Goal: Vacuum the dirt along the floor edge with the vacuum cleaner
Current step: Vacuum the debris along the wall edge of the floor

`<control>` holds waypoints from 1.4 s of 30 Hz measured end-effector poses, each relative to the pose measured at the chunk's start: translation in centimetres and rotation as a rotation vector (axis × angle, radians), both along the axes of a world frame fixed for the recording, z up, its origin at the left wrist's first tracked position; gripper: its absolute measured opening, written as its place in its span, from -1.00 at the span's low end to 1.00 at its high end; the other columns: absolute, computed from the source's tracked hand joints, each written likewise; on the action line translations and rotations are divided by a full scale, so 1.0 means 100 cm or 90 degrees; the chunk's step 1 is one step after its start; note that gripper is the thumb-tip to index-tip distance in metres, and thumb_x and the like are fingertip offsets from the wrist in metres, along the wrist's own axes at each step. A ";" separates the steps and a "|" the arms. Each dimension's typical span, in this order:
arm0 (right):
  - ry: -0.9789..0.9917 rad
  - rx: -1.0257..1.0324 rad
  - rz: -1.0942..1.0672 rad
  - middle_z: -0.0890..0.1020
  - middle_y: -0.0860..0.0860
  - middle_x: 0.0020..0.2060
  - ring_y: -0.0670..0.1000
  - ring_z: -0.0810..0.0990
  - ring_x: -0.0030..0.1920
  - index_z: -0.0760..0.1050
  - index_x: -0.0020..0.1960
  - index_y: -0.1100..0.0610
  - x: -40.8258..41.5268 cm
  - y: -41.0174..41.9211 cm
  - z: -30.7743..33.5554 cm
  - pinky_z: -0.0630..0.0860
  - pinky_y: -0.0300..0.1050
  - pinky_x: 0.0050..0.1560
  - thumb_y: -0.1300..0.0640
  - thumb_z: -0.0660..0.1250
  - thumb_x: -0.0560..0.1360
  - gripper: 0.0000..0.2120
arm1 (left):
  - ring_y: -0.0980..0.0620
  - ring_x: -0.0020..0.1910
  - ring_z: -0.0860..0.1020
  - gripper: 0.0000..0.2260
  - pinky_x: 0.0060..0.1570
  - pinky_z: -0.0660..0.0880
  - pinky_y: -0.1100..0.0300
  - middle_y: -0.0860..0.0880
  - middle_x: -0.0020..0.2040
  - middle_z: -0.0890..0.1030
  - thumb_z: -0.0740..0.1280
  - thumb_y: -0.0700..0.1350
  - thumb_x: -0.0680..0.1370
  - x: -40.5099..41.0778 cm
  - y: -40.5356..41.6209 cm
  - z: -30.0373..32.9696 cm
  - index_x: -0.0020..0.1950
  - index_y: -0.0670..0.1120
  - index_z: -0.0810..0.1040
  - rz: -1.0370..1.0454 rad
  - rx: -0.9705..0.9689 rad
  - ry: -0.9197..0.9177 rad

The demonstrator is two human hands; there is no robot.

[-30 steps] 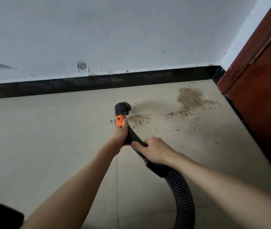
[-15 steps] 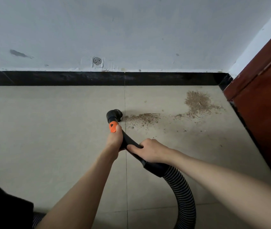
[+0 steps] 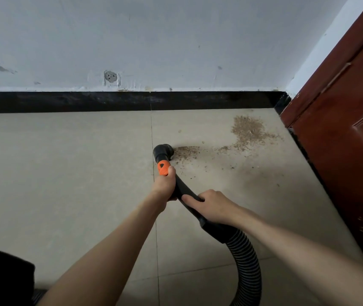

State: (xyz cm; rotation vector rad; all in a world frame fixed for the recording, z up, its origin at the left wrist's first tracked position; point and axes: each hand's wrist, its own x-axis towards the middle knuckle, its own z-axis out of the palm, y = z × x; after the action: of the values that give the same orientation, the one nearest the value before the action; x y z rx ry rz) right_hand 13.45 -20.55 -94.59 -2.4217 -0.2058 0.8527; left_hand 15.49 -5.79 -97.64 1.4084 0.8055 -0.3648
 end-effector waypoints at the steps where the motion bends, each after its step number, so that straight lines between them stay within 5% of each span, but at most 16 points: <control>1: -0.003 0.000 0.002 0.62 -0.02 -0.43 0.01 0.64 -0.27 0.44 -0.40 0.07 0.001 -0.003 0.000 0.56 -0.06 -0.14 -0.40 0.16 0.47 -0.43 | -0.05 -0.21 0.52 -0.74 -0.19 0.55 0.08 -0.11 -0.18 0.48 0.12 0.04 0.60 0.001 -0.003 0.000 0.00 -0.16 0.36 -0.003 0.007 0.002; 8: -0.030 -0.035 0.002 0.60 -0.02 -0.40 0.01 0.61 -0.30 0.45 -0.34 0.10 0.019 -0.009 0.009 0.50 -0.11 -0.24 -0.38 0.16 0.49 -0.43 | -0.06 -0.19 0.51 -0.72 -0.12 0.56 0.02 -0.10 -0.18 0.45 0.09 0.04 0.61 0.023 -0.017 0.003 0.09 -0.16 0.36 -0.020 0.000 -0.011; 12: -0.033 -0.065 -0.019 0.59 0.00 -0.35 0.01 0.60 -0.30 0.45 -0.31 0.11 0.016 -0.022 0.007 0.45 -0.12 -0.30 -0.39 0.14 0.49 -0.43 | -0.02 -0.23 0.50 -0.77 -0.37 0.48 0.14 -0.09 -0.17 0.46 0.09 0.03 0.60 0.026 -0.033 0.002 0.02 -0.13 0.36 -0.028 -0.021 0.000; 16: -0.046 -0.109 -0.036 0.56 -0.01 -0.31 0.02 0.55 -0.28 0.42 -0.27 0.09 0.011 -0.035 0.006 0.36 -0.13 -0.36 -0.40 0.12 0.49 -0.44 | -0.01 -0.21 0.50 -0.70 -0.37 0.46 0.15 -0.08 -0.14 0.46 0.05 0.08 0.62 0.029 -0.050 -0.002 0.12 -0.14 0.33 -0.051 -0.041 0.008; 21: -0.040 -0.136 -0.072 0.55 0.00 -0.30 0.02 0.53 -0.29 0.41 -0.26 0.10 0.014 -0.047 0.007 0.36 -0.13 -0.35 -0.39 0.11 0.50 -0.46 | -0.03 -0.18 0.51 -0.59 -0.25 0.50 0.12 -0.09 -0.13 0.47 0.04 0.15 0.63 0.039 -0.068 -0.001 0.20 -0.18 0.35 -0.083 -0.057 0.016; 26: -0.029 -0.140 -0.120 0.53 0.02 -0.30 0.08 0.55 -0.24 0.39 -0.25 0.11 0.016 -0.068 0.005 0.38 -0.11 -0.31 -0.37 0.10 0.51 -0.46 | -0.01 -0.22 0.50 -0.66 -0.34 0.47 0.16 -0.08 -0.15 0.46 0.09 0.09 0.64 0.047 -0.094 0.002 0.12 -0.20 0.34 -0.141 -0.031 0.003; 31: -0.033 -0.133 -0.163 0.55 0.02 -0.31 0.02 0.54 -0.31 0.39 -0.28 0.10 0.015 -0.091 0.002 0.36 -0.13 -0.36 -0.36 0.11 0.51 -0.47 | -0.09 -0.07 0.49 -0.66 -0.17 0.49 0.08 -0.09 -0.14 0.46 0.08 0.09 0.64 0.056 -0.120 0.001 0.12 -0.20 0.33 -0.182 -0.013 -0.009; 42: -0.030 -0.071 -0.247 0.59 0.04 -0.26 0.06 0.59 -0.24 0.44 -0.25 0.11 0.036 -0.121 -0.002 0.47 -0.08 -0.25 -0.34 0.15 0.52 -0.48 | -0.07 -0.13 0.48 -0.62 -0.32 0.46 0.16 -0.10 -0.14 0.46 0.06 0.11 0.65 0.087 -0.158 0.005 0.10 -0.22 0.35 -0.242 0.029 -0.032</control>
State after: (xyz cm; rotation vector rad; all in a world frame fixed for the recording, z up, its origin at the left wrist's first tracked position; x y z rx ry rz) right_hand 17.06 -32.62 -94.76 -2.4679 0.2938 0.6451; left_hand 24.22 -21.56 -97.14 1.6084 0.5055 -0.6028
